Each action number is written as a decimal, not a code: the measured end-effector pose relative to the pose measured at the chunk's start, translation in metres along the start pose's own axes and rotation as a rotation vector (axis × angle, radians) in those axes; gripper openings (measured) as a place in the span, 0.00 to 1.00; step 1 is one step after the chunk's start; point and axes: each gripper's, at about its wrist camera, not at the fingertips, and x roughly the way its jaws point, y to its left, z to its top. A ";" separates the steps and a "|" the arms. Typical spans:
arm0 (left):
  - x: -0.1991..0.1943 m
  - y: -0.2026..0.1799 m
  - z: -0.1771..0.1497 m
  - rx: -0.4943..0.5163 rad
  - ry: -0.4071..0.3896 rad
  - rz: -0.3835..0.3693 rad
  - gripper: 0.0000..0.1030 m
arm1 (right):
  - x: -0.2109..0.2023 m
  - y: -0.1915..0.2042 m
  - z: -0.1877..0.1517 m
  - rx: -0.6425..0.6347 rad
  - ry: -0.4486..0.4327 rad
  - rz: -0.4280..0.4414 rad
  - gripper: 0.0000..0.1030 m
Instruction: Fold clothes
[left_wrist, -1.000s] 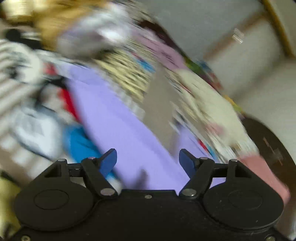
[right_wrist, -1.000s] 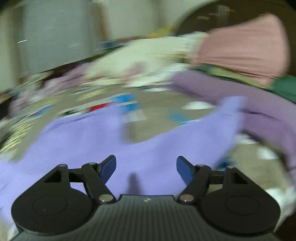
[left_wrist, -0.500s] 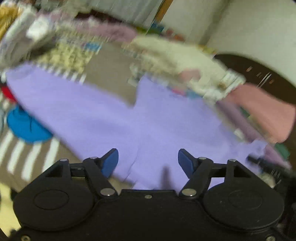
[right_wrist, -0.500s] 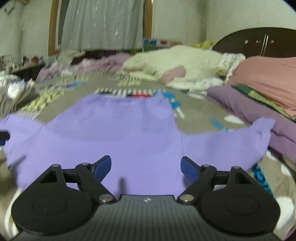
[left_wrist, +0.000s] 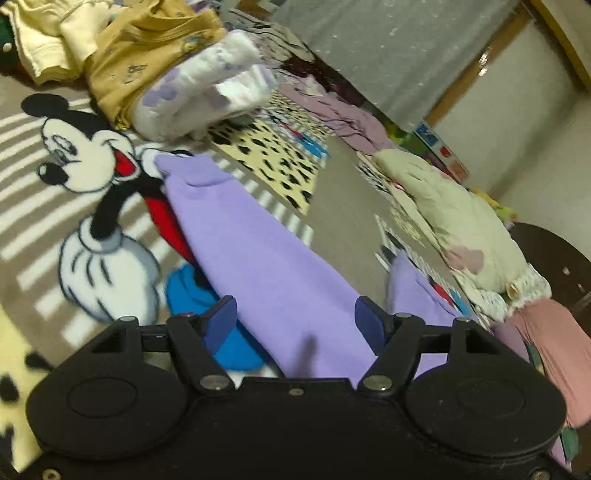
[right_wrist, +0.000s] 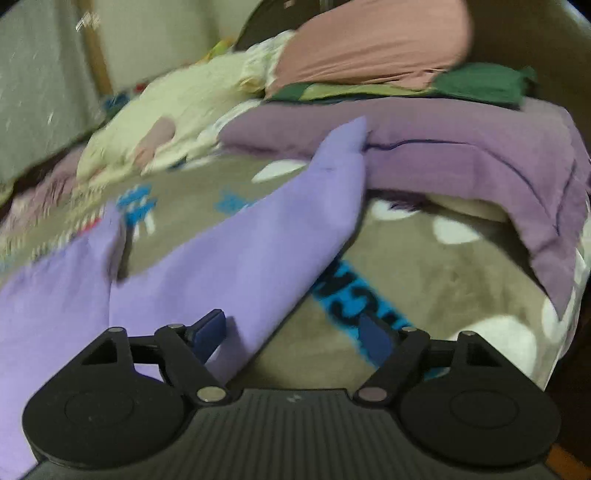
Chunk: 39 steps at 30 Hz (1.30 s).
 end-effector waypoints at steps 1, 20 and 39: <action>0.006 0.000 0.000 -0.004 0.005 -0.016 0.68 | -0.003 0.006 0.001 -0.008 -0.016 0.022 0.76; -0.008 0.101 0.071 -0.324 -0.139 0.111 0.71 | -0.003 0.030 -0.016 -0.033 -0.004 0.089 0.77; -0.010 -0.008 -0.005 -0.138 0.106 0.000 0.73 | -0.035 0.031 -0.043 0.081 0.103 0.240 0.83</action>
